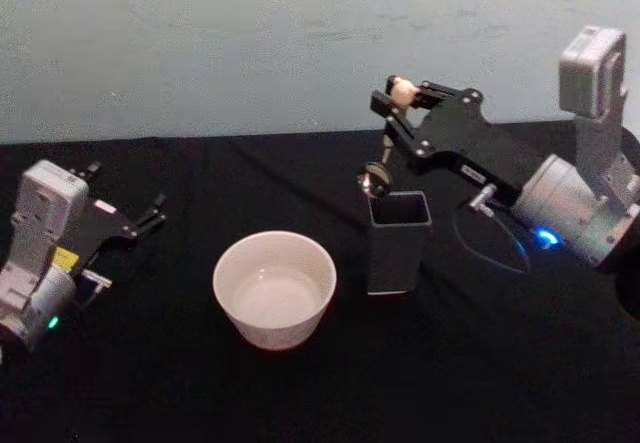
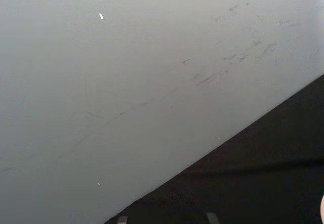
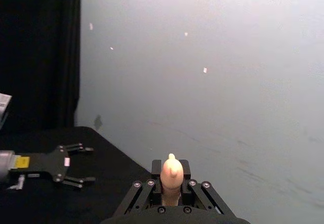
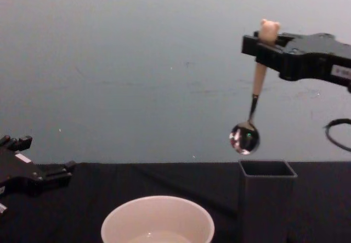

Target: Pick up the stirring spoon with one hand, stir inside the cup, then place it back in its original position.

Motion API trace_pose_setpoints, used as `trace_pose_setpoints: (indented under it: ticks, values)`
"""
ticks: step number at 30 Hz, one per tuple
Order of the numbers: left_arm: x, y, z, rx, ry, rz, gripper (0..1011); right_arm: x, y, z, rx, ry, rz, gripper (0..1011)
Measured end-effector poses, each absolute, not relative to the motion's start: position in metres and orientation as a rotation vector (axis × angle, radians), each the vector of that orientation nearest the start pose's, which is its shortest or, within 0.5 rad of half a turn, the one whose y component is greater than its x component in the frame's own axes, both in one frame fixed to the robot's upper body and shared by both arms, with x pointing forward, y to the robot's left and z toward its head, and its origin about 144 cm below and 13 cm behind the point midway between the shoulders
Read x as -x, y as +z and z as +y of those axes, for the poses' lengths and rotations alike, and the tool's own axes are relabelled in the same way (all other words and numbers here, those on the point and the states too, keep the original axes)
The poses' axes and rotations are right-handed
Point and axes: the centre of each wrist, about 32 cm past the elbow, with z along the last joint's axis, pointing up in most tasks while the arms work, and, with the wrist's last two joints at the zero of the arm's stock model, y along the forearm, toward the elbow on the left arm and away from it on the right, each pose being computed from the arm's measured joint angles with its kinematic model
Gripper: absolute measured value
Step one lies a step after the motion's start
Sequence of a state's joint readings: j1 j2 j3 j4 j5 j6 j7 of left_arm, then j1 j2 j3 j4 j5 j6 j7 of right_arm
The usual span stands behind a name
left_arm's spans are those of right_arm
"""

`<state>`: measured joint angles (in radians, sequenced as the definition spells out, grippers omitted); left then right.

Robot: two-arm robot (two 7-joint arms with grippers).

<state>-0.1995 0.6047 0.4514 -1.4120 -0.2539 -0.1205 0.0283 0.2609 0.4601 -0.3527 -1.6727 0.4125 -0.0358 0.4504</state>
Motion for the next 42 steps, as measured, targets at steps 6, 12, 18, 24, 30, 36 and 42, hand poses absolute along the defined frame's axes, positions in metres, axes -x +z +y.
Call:
trace_pose_setpoints:
  ticks: [6, 12, 18, 24, 30, 36, 42]
  values:
    - [-0.489, 1.14, 0.31, -0.304, 1.248, -0.285, 1001, -0.497, 1.241, -0.251, -0.055, -0.789, -0.23, 208]
    - [-0.489, 1.14, 0.31, -0.304, 1.248, -0.285, 1001, -0.49, 1.237, -0.255, -0.043, -0.802, -0.21, 209]
    - [-0.489, 1.14, 0.31, -0.304, 1.248, -0.285, 1001, -0.492, 1.229, -0.255, -0.018, -0.817, -0.181, 209]
    - [-0.489, 1.14, 0.31, -0.304, 1.248, -0.285, 1001, -0.494, 1.217, -0.251, 0.006, -0.832, -0.145, 209]
    - [-0.489, 1.14, 0.31, -0.304, 1.248, -0.285, 1001, -0.494, 1.208, -0.246, 0.021, -0.835, -0.096, 209]
    - [-0.489, 1.14, 0.31, -0.304, 1.248, -0.285, 1001, -0.493, 1.2, -0.242, 0.022, -0.842, -0.048, 209]
    - [-0.489, 1.14, 0.31, -0.304, 1.248, -0.285, 1001, -0.493, 1.191, -0.24, 0.032, -0.869, -0.009, 209]
